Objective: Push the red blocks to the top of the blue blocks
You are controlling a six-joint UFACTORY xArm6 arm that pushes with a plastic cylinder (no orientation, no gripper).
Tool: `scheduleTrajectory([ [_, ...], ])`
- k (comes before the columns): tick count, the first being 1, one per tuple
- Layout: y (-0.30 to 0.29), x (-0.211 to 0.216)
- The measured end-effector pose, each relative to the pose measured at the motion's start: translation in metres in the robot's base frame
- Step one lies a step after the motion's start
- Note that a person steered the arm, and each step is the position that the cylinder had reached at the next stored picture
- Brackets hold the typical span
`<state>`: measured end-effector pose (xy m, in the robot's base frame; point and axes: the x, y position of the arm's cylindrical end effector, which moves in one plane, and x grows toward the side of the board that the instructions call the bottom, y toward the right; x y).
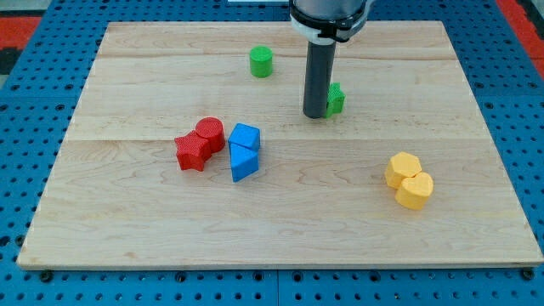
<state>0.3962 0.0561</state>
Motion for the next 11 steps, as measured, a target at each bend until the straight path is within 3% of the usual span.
scheduleTrajectory([
  [4, 0.015, 0.020],
  [5, -0.011, 0.077],
  [6, -0.076, 0.157],
  [7, -0.177, 0.161],
  [8, -0.187, 0.100],
  [10, -0.158, 0.049],
  [11, -0.109, 0.034],
])
